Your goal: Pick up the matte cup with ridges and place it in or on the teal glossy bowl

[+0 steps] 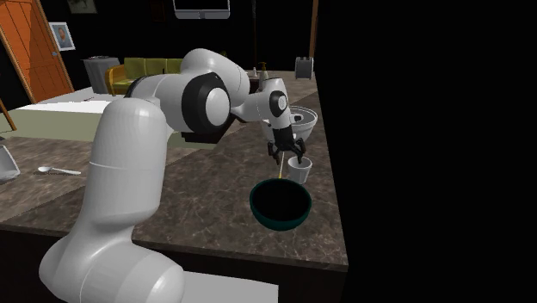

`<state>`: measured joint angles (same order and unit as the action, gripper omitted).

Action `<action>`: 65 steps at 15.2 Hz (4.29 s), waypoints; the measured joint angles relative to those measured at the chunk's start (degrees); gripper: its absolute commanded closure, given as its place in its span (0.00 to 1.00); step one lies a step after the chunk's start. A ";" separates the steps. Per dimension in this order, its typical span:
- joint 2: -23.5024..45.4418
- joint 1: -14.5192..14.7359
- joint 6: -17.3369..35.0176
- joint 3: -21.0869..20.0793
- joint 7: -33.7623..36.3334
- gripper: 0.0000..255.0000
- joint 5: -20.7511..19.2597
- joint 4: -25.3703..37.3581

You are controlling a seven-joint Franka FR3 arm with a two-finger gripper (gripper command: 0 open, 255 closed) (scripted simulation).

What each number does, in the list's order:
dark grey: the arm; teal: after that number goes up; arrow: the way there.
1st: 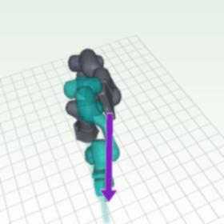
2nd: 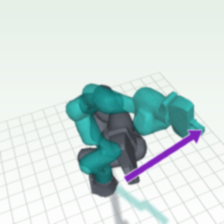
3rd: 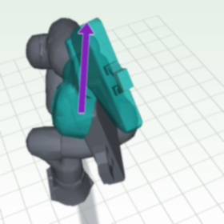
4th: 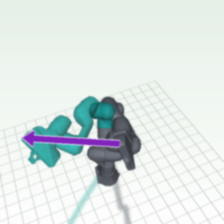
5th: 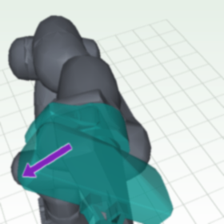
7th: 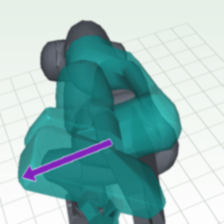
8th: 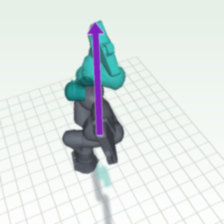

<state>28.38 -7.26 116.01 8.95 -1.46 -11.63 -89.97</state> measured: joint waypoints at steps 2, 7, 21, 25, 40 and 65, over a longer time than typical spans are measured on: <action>0.00 0.00 0.00 0.00 0.00 1.00 0.00 0.00; 0.00 0.00 0.00 -0.01 0.00 1.00 0.00 0.00; -2.33 0.04 -6.24 0.08 -1.44 1.00 0.21 4.08; -3.24 0.26 -8.98 0.04 -1.78 1.00 0.26 5.93; -3.46 0.10 -19.82 0.18 -4.27 1.00 0.72 16.82; -49.06 1.73 -16.30 -0.46 -0.08 1.00 -6.25 -32.77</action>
<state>-20.68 -5.53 99.71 8.49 -1.55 -17.88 -122.73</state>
